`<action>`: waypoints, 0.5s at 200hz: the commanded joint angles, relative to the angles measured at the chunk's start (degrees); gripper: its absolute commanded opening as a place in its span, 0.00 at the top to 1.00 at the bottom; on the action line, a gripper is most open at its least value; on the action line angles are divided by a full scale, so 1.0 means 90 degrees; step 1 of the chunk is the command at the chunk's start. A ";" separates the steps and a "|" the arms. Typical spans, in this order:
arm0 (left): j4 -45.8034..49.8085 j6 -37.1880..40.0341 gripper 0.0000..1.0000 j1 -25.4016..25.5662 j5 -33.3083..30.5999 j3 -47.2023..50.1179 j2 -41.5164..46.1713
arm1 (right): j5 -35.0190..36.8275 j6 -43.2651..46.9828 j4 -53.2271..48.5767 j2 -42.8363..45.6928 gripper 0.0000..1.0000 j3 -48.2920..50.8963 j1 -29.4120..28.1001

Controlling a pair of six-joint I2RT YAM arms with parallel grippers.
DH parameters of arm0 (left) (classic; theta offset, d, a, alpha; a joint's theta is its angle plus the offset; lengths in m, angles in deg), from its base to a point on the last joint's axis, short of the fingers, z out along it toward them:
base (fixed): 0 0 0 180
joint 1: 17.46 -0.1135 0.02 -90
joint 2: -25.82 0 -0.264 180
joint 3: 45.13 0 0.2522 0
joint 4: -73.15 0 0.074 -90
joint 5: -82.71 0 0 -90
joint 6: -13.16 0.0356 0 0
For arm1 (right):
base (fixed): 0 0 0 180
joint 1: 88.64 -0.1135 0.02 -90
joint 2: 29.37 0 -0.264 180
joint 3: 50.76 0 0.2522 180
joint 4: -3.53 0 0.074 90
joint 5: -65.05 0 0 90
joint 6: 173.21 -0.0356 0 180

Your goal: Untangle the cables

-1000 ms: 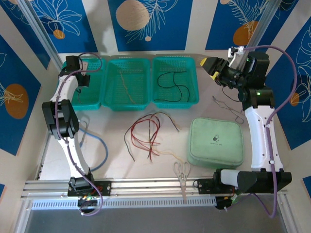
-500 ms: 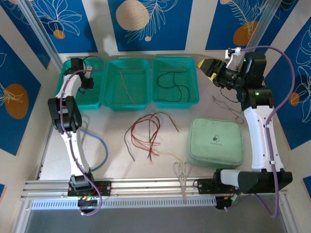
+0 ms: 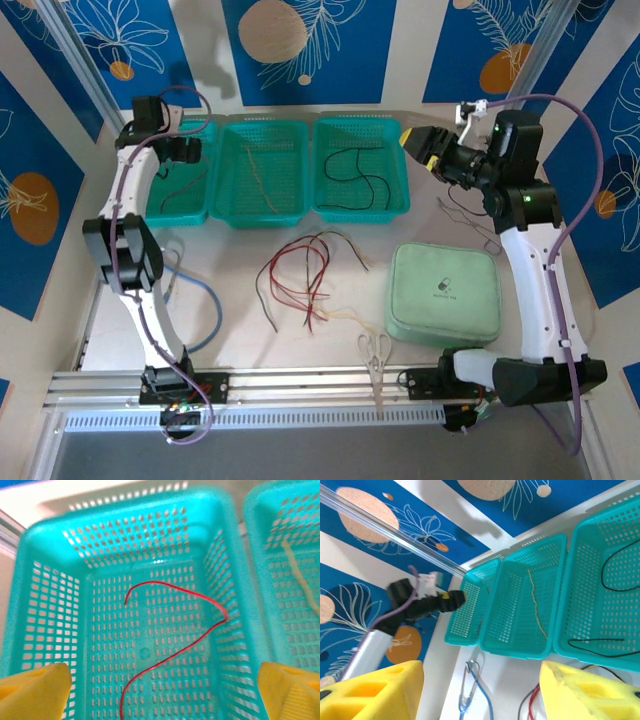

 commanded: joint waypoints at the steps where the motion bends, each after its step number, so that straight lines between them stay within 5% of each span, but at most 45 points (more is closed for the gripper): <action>1: -0.0047 -0.0062 0.04 0.0424 -0.0045 0.0604 0.0926 | 0.0533 0.0606 -0.0817 0.0070 0.38 0.0273 -0.0268; 100: 0.0362 -0.1418 0.04 0.2919 -0.0631 0.3719 0.4226 | 0.2402 0.0809 -0.1290 0.0066 0.51 0.2491 -0.2740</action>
